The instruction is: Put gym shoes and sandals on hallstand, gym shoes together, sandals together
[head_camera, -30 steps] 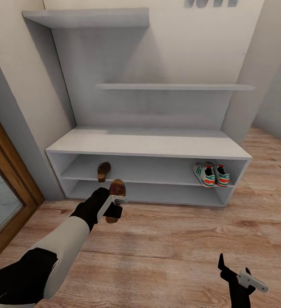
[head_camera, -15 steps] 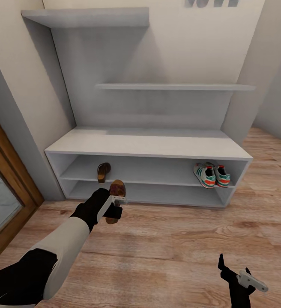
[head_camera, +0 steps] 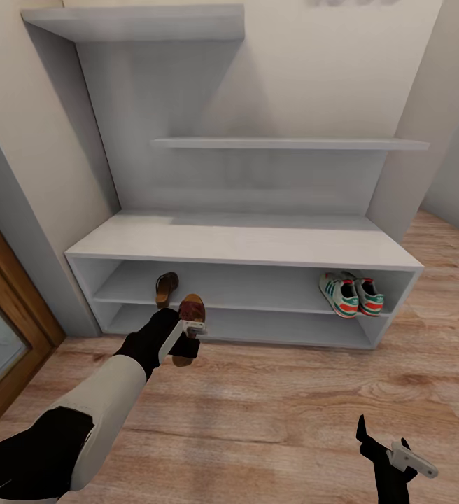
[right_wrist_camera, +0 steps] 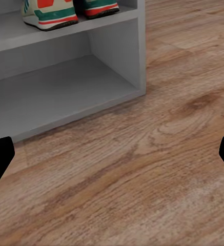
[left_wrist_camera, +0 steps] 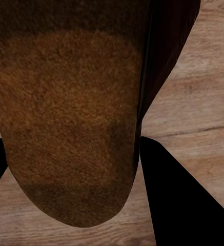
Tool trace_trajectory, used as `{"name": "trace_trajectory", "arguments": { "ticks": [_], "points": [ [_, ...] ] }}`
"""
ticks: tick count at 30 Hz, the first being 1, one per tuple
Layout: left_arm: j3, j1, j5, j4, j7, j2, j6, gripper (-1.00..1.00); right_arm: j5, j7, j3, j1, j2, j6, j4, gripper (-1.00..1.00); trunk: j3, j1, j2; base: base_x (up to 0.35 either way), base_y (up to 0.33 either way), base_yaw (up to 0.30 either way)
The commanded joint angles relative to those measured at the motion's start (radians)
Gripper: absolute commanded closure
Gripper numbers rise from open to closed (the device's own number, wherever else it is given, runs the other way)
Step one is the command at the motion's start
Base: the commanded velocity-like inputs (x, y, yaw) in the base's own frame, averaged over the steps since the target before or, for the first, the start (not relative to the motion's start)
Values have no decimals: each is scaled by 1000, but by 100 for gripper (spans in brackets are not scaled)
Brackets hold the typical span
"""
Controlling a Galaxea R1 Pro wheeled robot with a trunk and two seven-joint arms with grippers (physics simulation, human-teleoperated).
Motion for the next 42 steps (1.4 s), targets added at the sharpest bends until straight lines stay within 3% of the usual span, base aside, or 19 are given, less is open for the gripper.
{"name": "trace_trajectory", "arguments": {
  "ticks": [1,12,23,35,42],
  "points": [
    [0,0,-2,0,-2,0,0,100,0,0,0,0,0,0,0,-100,0,0,0,13,0,0],
    [4,0,3,0,-2,0,0,100,0,0,0,0,0,0,0,-100,0,0,0,3,0,0],
    [3,0,3,0,-2,0,0,100,0,0,0,0,0,0,0,-100,-35,4,-2,0,0,0],
    [5,0,4,0,-2,1,0,100,0,0,0,0,0,0,0,-100,-35,4,-2,3,0,0],
    [5,0,4,0,-3,1,0,100,0,0,0,0,0,0,0,-100,-35,4,-2,225,0,0]
  ]
}}
